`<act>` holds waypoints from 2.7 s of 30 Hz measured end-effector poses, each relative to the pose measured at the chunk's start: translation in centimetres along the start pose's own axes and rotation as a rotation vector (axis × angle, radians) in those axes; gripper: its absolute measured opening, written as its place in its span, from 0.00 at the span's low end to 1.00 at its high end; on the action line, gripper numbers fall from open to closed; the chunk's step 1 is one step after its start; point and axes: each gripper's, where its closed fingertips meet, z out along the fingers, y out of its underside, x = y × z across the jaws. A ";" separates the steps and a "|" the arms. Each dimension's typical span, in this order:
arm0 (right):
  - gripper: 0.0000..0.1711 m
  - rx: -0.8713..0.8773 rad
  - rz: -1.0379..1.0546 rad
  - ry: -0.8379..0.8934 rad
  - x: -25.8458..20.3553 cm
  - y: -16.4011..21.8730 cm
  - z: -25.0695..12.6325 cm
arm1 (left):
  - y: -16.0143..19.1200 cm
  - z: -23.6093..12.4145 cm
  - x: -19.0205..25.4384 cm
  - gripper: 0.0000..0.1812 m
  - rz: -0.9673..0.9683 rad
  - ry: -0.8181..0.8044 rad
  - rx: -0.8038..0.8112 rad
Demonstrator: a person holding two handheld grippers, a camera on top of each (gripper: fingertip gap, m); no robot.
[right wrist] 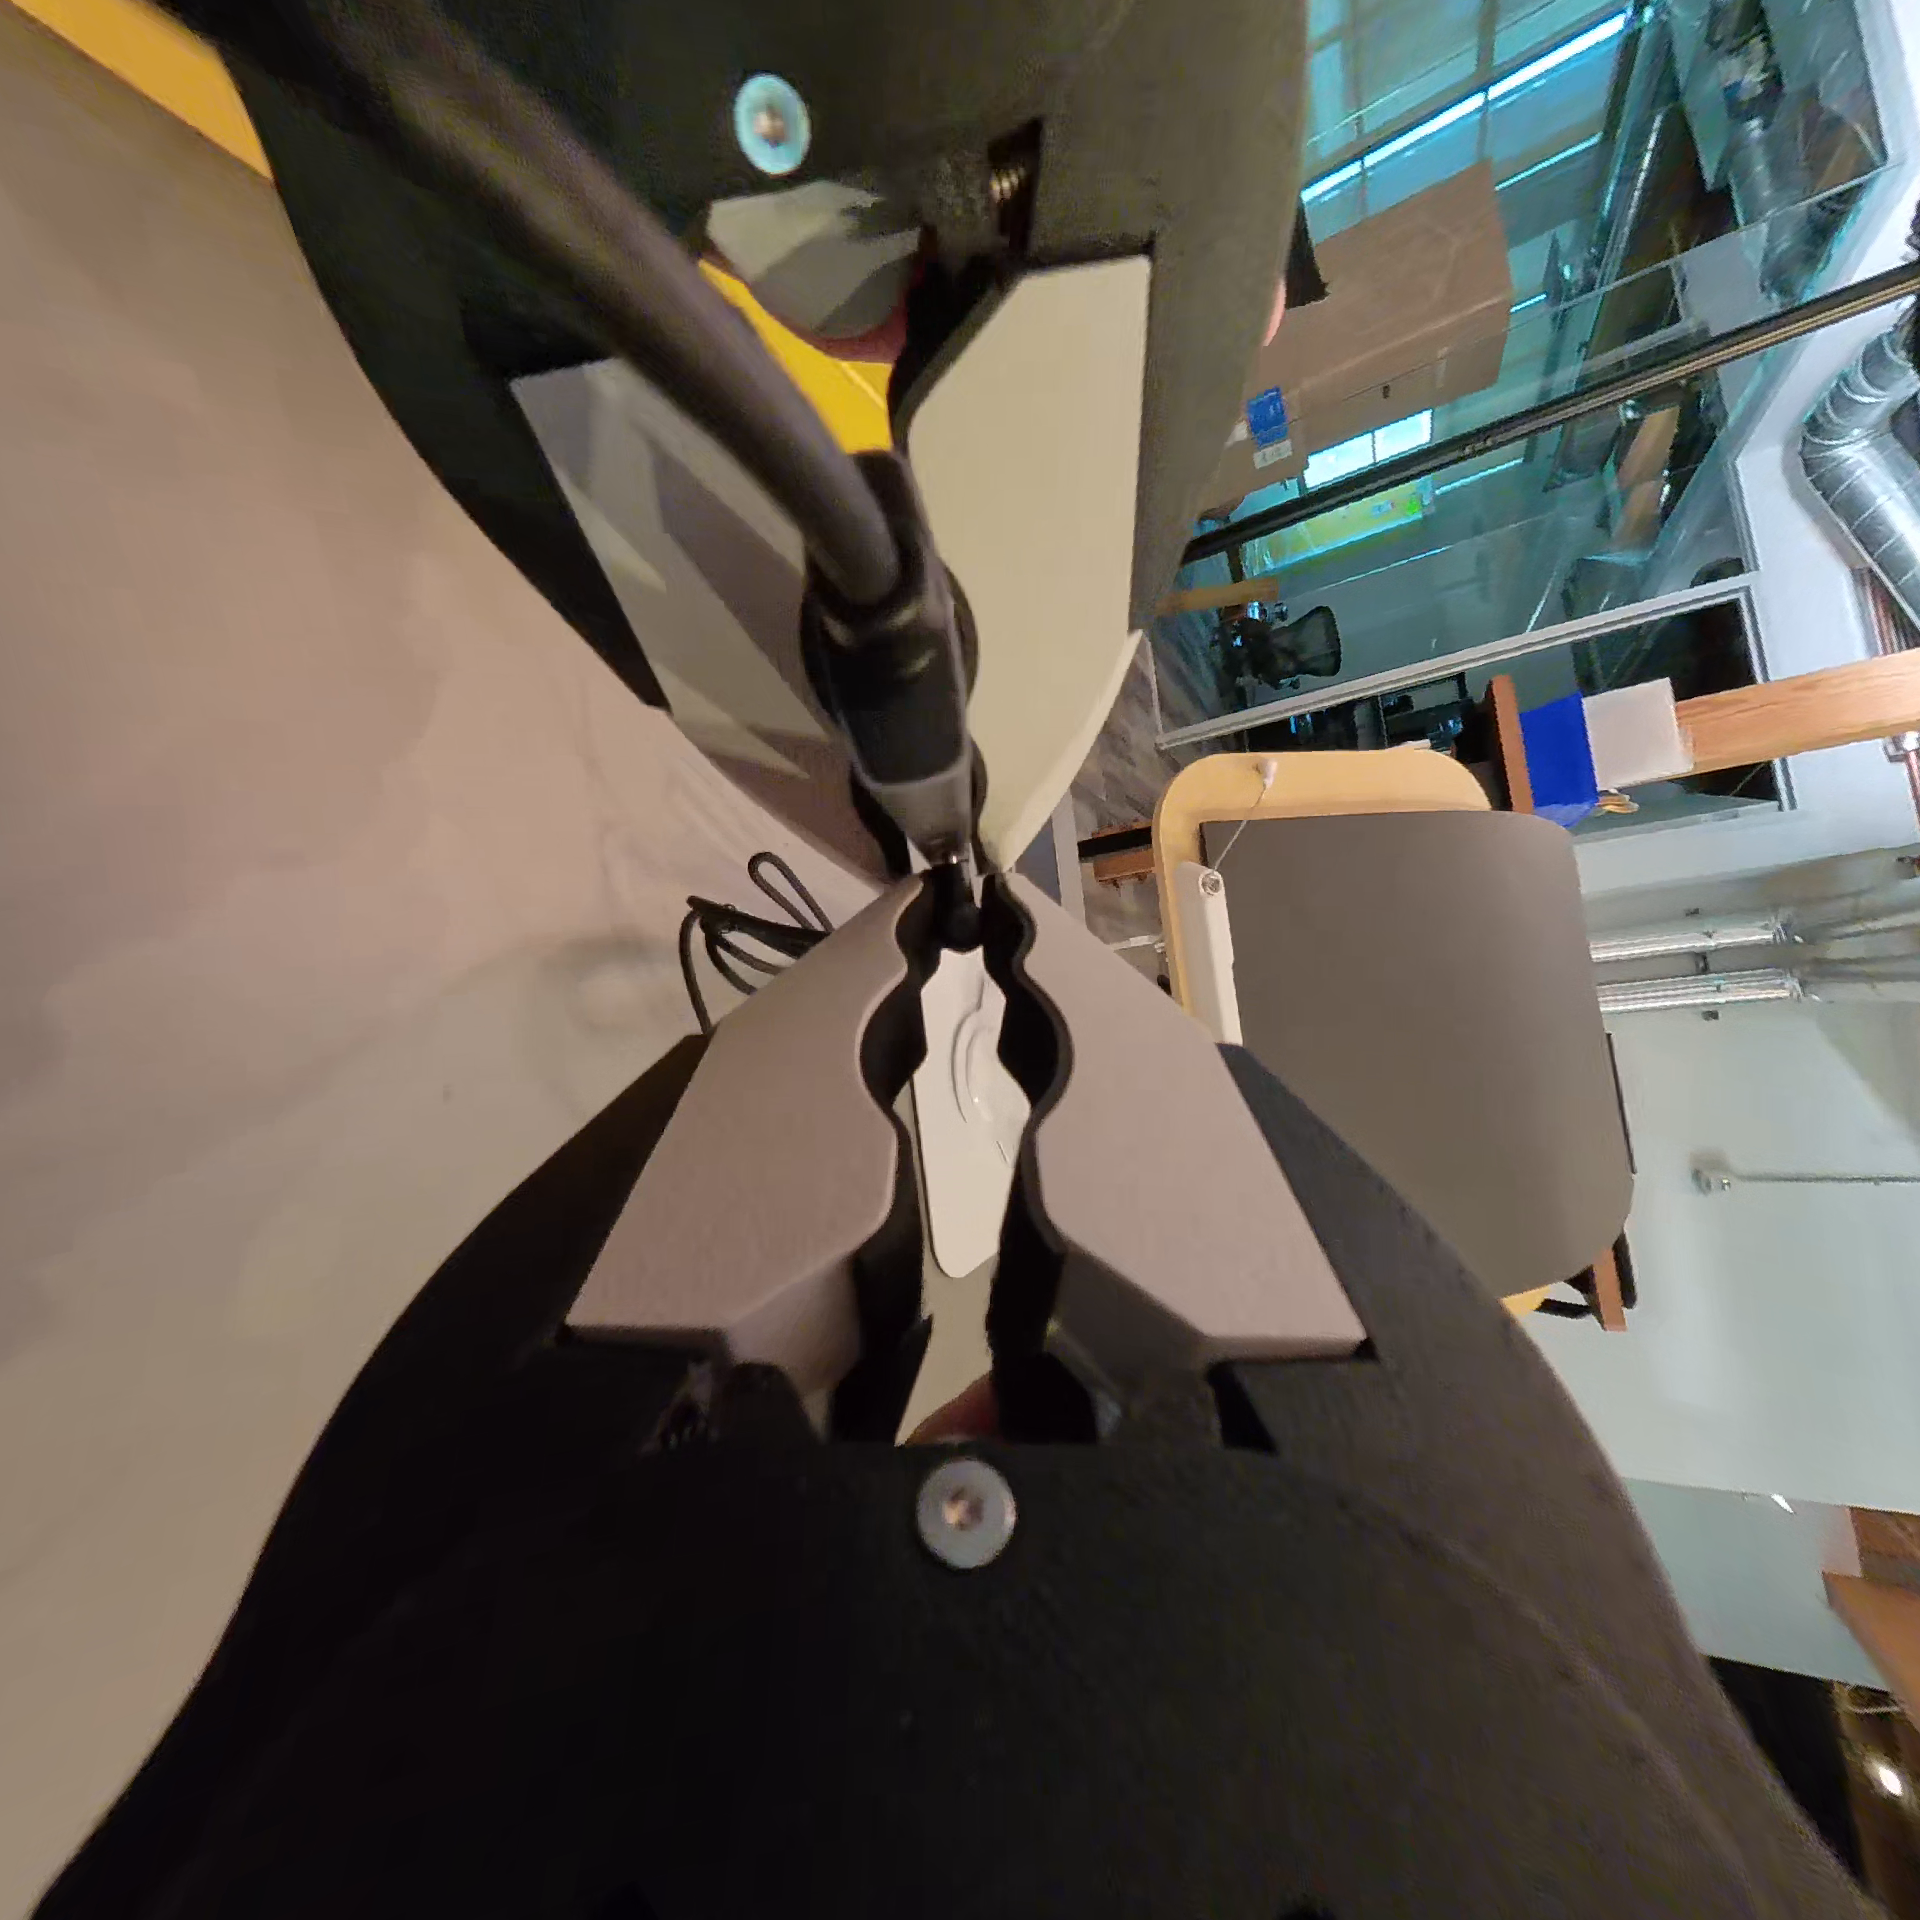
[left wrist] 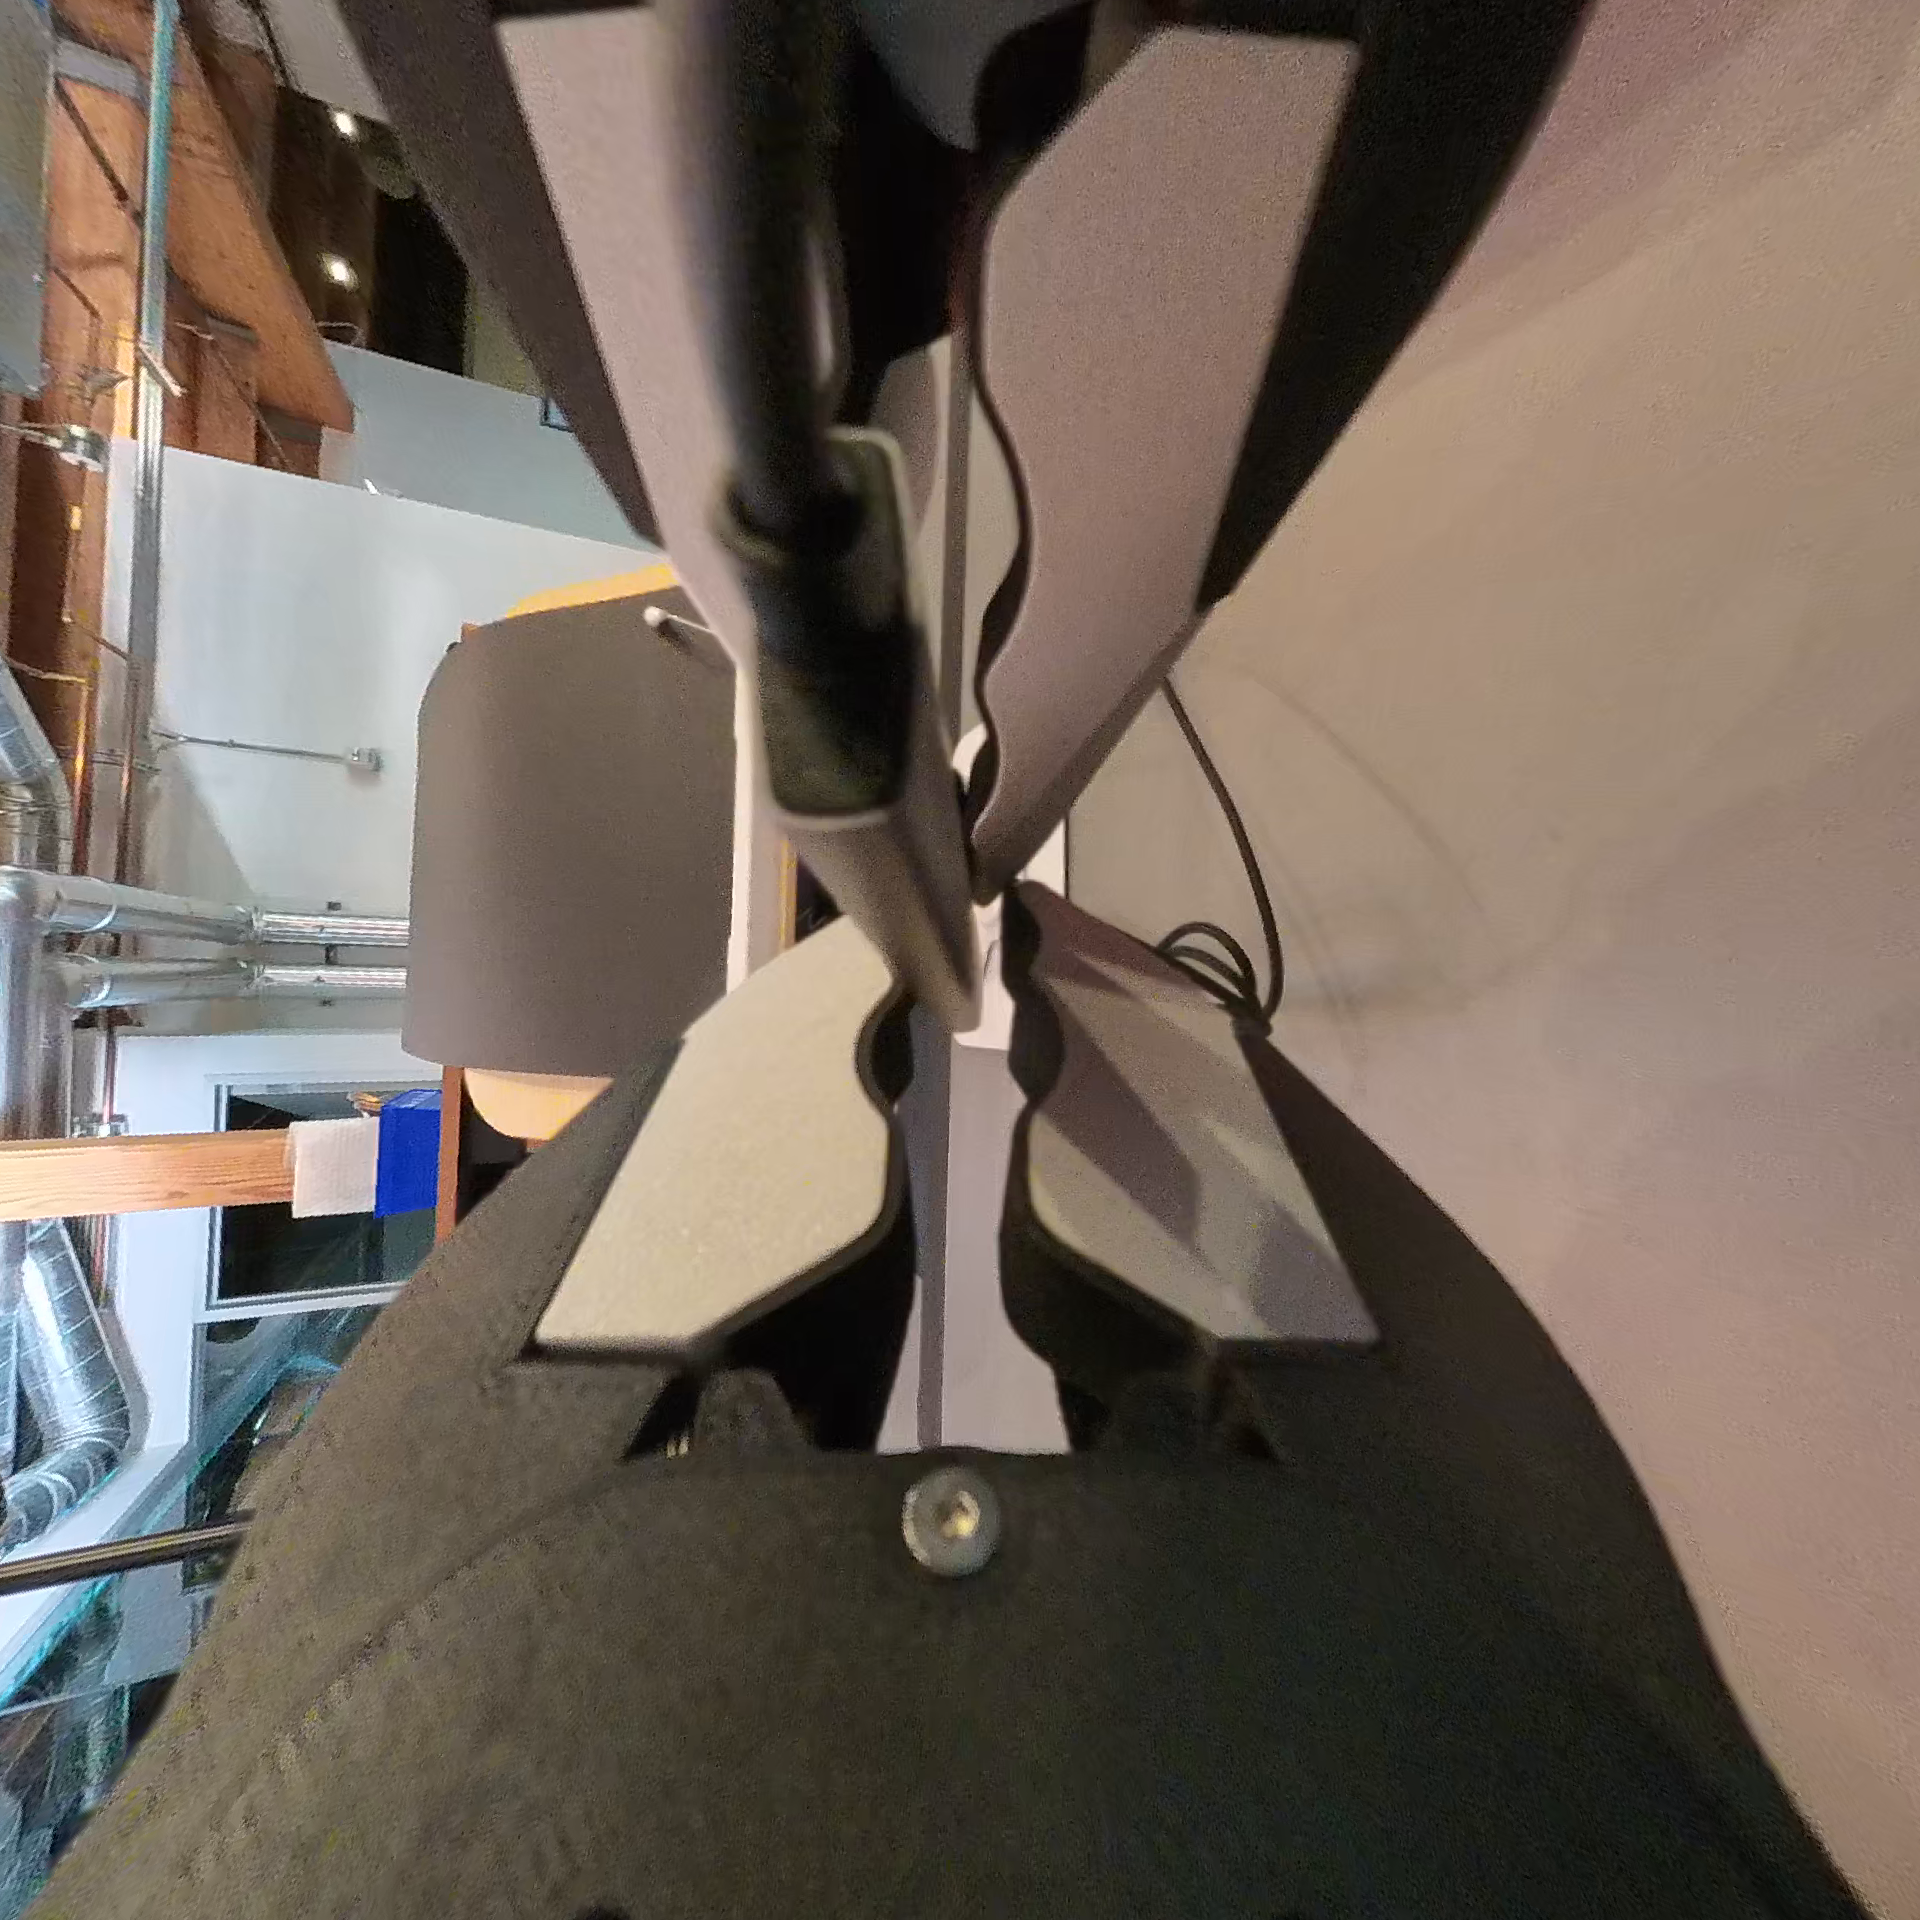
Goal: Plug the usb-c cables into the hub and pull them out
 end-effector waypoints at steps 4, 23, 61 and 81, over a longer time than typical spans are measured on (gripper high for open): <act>0.03 -0.015 -0.018 -0.001 -0.4 0.3 0.3 | 0.4 0.2 0.4 0.05 0.006 0.008 -0.029; 0.03 0.127 0.108 -0.107 -0.8 -0.2 -0.8 | -0.3 -0.5 0.9 0.05 -0.159 0.119 0.064; 0.02 0.651 0.557 -0.382 -0.8 -4.0 -5.3 | -4.2 -4.1 1.1 0.10 -0.439 0.387 0.388; 0.03 0.611 0.641 -0.239 2.9 -0.7 -6.2 | 0.1 -3.1 -0.4 0.05 -0.464 0.271 0.275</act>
